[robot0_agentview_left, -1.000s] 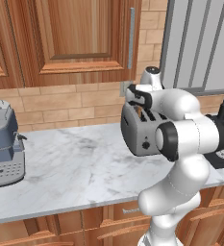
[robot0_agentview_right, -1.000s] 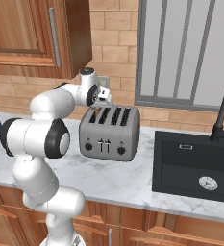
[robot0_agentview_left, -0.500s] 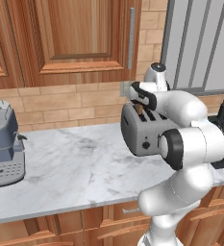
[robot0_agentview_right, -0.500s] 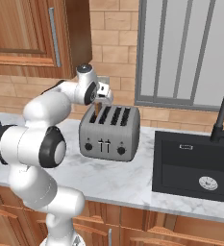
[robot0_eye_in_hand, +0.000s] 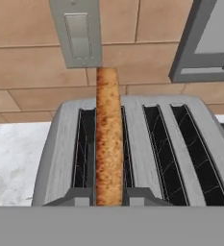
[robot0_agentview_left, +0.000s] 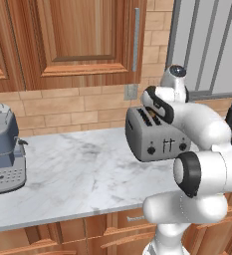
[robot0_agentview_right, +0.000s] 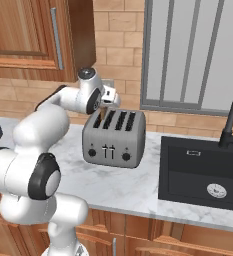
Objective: Start the toaster. Once the lever pops up, take the bread to the plate on the dining counter.
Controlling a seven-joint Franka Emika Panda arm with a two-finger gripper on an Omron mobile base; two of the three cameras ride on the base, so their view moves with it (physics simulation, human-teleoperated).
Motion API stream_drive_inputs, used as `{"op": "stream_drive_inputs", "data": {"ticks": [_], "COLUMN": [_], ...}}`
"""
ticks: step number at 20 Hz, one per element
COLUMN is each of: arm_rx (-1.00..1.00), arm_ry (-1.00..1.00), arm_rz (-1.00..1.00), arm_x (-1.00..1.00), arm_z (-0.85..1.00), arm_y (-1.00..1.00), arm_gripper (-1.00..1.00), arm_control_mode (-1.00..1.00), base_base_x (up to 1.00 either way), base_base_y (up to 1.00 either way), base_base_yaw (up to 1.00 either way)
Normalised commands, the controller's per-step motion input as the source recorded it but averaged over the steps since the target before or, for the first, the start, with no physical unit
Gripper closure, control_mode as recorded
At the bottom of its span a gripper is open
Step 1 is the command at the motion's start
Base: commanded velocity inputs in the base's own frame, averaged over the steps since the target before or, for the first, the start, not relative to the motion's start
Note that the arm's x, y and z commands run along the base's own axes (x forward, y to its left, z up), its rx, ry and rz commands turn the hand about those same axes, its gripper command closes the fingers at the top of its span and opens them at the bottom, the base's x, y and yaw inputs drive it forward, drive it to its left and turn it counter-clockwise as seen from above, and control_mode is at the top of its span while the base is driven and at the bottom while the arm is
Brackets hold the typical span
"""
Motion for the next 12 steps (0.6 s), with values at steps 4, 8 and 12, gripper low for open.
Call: {"op": "stream_drive_inputs", "data": {"ticks": [4, 8, 12], "arm_rx": [0.00, 0.00, 0.00], "arm_ry": [0.00, 0.00, 0.00], "arm_rz": [0.00, 0.00, 0.00], "arm_x": [-0.44, -0.49, -0.61], "arm_z": [0.42, 0.42, 0.35], "arm_y": [-0.16, -0.10, -0.07], "arm_gripper": [1.00, 1.00, 1.00], "arm_control_mode": [-1.00, -1.00, -1.00], "base_base_x": [0.00, 0.00, 0.00], "base_base_y": [0.00, 0.00, 0.00], "base_base_yaw": [0.00, 0.00, 0.00]}}
